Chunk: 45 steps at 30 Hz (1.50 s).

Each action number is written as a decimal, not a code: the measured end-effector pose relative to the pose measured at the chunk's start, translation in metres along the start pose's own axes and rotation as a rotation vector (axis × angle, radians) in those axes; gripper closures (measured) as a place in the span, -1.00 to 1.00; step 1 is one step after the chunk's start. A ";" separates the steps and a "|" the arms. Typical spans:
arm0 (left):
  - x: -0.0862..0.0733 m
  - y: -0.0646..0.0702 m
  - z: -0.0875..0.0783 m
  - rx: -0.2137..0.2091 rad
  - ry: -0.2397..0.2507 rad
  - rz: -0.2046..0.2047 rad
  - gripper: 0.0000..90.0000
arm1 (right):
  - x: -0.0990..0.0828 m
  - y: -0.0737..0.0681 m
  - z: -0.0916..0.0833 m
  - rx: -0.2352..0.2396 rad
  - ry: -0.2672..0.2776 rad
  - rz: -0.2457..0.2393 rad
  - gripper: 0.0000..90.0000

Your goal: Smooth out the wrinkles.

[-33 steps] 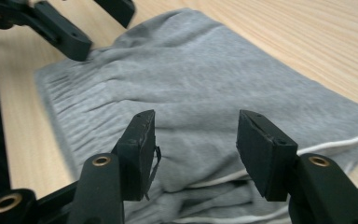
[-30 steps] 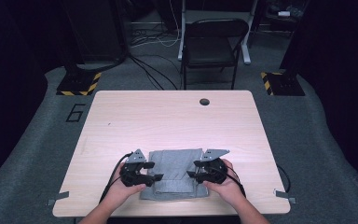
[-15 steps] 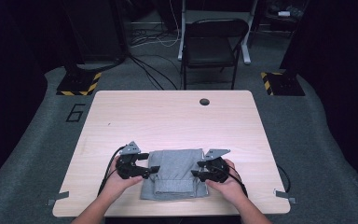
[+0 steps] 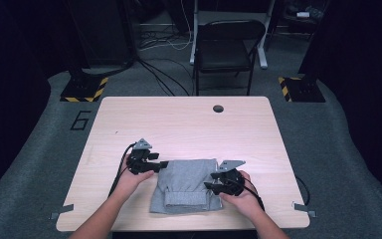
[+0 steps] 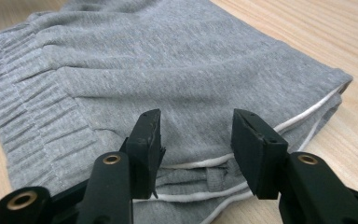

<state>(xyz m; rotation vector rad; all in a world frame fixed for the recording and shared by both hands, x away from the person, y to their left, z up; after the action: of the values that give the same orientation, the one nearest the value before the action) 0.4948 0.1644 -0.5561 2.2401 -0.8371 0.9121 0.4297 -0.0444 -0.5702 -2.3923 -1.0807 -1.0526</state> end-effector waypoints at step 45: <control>-0.019 -0.002 0.021 0.005 -0.070 0.019 0.71 | 0.028 0.040 -0.015 -0.135 0.043 0.070 0.09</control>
<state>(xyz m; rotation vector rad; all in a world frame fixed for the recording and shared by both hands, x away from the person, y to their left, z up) 0.4937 0.1575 -0.5833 2.2834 -0.8899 0.8501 0.4642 -0.0646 -0.5391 -2.4798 -0.9319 -1.1809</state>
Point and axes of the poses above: each handheld gripper's, and its own axes: z roughly forward along the jaws, x roughly out of its top, y roughly to its right, the point moved 10 cm from there along z, roughly forward along the jaws, and after that the axes turned 7 degrees about -x, right-handed, at the moved point
